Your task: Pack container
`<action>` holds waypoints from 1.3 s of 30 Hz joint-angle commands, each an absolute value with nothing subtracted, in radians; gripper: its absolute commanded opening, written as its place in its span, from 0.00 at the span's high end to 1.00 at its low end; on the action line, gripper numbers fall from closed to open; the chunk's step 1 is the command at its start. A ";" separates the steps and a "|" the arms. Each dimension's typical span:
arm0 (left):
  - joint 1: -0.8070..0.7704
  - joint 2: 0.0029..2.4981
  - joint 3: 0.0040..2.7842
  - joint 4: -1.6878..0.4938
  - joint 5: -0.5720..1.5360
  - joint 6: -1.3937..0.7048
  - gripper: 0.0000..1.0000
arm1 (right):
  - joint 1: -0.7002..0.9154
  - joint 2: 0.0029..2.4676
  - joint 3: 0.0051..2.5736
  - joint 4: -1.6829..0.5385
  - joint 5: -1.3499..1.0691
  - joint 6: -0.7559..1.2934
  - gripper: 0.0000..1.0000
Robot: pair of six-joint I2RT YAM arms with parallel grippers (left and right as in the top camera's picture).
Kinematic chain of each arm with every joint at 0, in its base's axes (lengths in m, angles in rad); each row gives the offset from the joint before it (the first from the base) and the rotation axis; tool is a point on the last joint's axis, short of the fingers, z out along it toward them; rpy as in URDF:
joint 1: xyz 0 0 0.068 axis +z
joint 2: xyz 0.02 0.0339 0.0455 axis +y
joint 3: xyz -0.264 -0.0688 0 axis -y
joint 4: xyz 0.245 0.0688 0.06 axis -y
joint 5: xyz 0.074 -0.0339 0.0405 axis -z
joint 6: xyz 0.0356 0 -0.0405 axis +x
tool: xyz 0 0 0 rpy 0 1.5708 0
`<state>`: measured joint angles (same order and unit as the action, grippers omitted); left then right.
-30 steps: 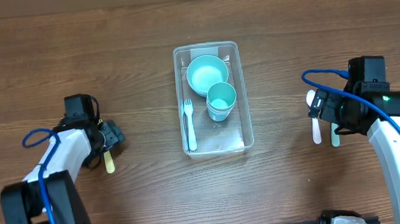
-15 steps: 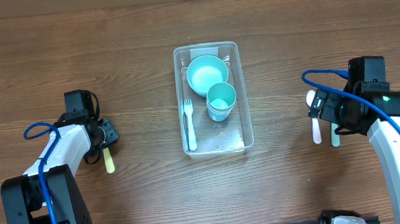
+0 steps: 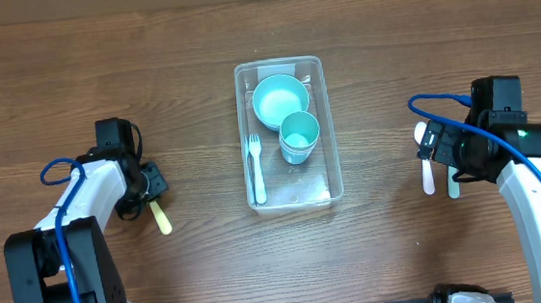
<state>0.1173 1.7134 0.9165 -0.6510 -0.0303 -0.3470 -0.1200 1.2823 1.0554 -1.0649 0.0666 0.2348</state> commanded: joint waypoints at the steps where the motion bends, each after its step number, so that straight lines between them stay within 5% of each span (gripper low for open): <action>1: 0.107 1.716 0.997 -0.699 -0.033 -0.351 0.85 | -0.125 1.280 1.058 -1.059 0.069 0.235 0.00; 8: -0.136 1.496 1.237 -0.837 -0.035 -0.414 0.82 | -0.125 1.280 1.058 -1.059 0.069 0.235 0.00; 12: -0.236 1.483 1.271 -0.935 -0.154 -0.529 0.68 | -0.125 1.280 1.058 -1.059 0.069 0.235 0.00; 15: -0.216 1.492 1.178 -0.995 -0.195 -0.640 0.62 | -0.125 1.280 1.058 -1.059 0.069 0.235 0.00; 20: -0.172 1.492 0.894 -0.793 -0.225 -0.705 0.59 | -0.125 1.280 1.058 -1.059 0.069 0.235 0.00; 27: -0.005 1.492 0.748 -0.533 -0.221 -0.593 0.53 | -0.125 1.280 1.058 -1.059 0.069 0.235 0.00; 32: -0.005 1.546 0.709 -0.447 -0.217 -0.585 0.32 | -0.125 1.280 1.058 -1.059 0.069 0.235 0.00; 37: -0.005 1.636 0.702 -0.437 -0.208 -0.628 0.40 | -0.125 1.280 1.058 -1.059 0.069 0.235 0.00; 39: -0.005 1.653 0.702 -0.446 -0.178 -0.636 0.59 | -0.125 1.280 1.058 -1.059 0.069 0.235 0.00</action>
